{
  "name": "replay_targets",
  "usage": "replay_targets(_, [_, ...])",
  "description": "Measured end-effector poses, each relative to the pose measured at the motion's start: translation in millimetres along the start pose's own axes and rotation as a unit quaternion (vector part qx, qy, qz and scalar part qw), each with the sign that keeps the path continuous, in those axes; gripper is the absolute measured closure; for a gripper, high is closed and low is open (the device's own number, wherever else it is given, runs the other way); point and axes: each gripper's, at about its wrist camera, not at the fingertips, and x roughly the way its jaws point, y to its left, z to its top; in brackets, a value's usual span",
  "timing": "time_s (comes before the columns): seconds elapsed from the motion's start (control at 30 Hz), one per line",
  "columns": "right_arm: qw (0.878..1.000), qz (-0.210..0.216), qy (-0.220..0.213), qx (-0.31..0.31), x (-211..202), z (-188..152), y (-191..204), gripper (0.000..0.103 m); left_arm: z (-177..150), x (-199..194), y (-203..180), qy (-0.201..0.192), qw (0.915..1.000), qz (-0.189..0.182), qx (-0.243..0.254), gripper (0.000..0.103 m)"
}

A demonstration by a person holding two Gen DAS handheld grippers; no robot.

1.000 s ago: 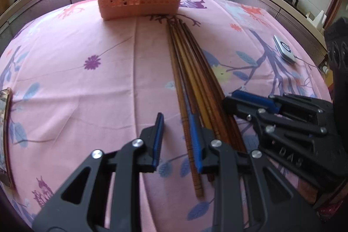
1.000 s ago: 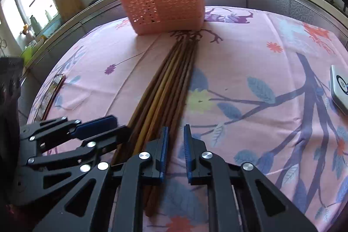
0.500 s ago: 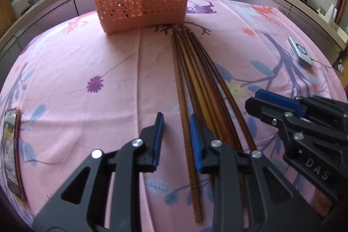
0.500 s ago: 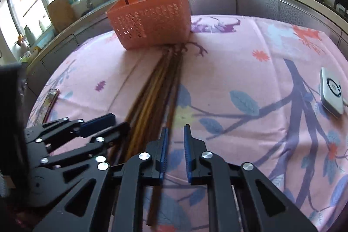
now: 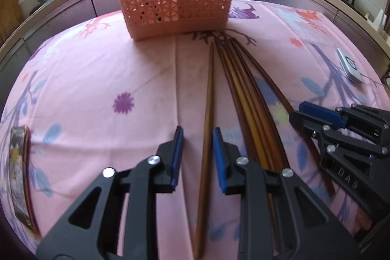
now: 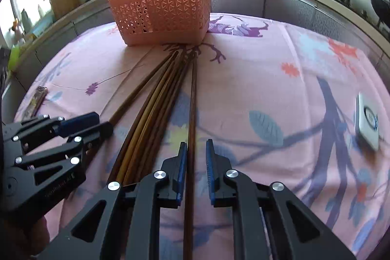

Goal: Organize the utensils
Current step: 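Return to the pile and grasp a chopstick with the left gripper while the right grasps one, then raise both chopsticks above the orange basket and release them inside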

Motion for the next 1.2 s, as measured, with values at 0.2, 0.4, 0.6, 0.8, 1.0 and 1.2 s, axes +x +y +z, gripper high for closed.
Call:
replay_targets(0.2, [0.999,0.015,0.03,-0.02,34,53,-6,0.103,47,31,-3,0.003,0.9996,0.008,0.025,0.068])
replay_targets(0.4, [0.995,0.085,0.043,0.01,44,75,-23,0.103,69,41,6,0.006,0.9992,-0.03,0.024,0.098])
replay_targets(0.6, [0.981,0.149,-0.124,0.003,-48,77,-29,0.103,75,-62,43,-0.131,0.9864,-0.098,-0.019,0.098])
replay_targets(0.8, [0.94,0.178,-0.29,0.028,-122,129,-31,0.103,116,-165,78,-0.273,0.9554,-0.096,-0.058,0.098])
replay_targets(1.0, [0.895,0.163,-0.408,0.079,-140,209,-27,0.103,174,-208,95,-0.367,0.926,-0.046,-0.074,0.098])
replay_targets(1.2, [0.889,0.133,-0.424,0.112,-85,256,-19,0.103,219,-153,91,-0.344,0.9377,-0.006,-0.051,0.098])
